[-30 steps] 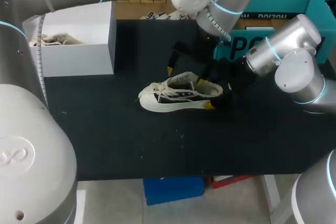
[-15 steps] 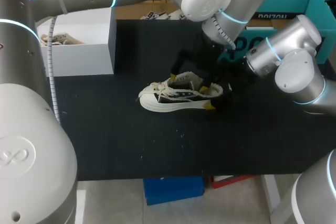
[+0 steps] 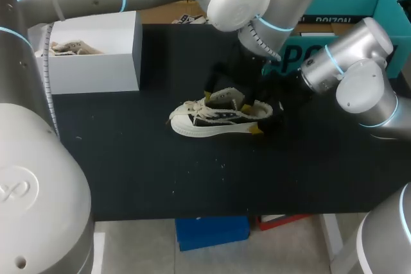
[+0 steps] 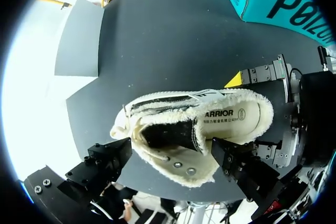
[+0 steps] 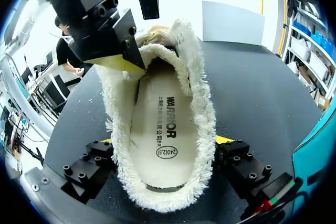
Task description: Take the shoe out of the shoebox, open the shoe tongue, remove and reinsert the insole, then place the shoe into the shoebox
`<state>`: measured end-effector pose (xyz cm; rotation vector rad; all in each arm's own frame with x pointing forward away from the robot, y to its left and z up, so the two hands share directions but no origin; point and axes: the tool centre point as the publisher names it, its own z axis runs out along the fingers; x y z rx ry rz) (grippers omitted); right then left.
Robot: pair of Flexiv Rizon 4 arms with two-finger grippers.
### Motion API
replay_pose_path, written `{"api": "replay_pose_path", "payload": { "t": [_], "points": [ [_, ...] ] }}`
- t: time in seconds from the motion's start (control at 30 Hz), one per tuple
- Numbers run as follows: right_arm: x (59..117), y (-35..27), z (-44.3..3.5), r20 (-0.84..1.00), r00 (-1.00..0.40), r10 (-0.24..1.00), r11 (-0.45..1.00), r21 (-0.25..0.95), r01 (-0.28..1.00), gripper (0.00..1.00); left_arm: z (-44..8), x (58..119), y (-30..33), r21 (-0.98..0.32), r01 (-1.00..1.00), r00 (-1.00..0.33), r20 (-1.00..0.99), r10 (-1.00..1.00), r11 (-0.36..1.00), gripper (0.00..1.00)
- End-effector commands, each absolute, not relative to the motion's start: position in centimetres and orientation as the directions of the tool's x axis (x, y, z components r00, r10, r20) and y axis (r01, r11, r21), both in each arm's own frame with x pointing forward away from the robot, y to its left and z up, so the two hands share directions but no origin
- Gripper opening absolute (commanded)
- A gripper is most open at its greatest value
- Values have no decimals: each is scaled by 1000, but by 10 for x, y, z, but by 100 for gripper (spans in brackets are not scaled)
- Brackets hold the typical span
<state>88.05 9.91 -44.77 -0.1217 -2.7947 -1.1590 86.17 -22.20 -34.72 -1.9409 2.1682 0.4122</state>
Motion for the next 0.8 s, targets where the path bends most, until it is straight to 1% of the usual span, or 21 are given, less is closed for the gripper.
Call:
{"api": "replay_pose_path", "payload": {
  "t": [0.03,0.2,0.47,0.8],
  "points": [
    [880,101,-453,137,-990,33,707,697,120,0,-347,853,-212,11,-994,-106,-287,-952,108,100],
    [880,101,-453,137,-990,33,707,697,120,0,-354,856,-212,0,-995,-95,-312,-945,101,100],
    [880,101,-453,137,-990,33,707,697,120,0,-368,864,-210,26,-997,-77,-358,-931,72,100],
    [880,101,-453,137,-990,33,707,697,120,0,-361,868,-212,24,-997,-74,-349,-934,71,100]
  ]
}}
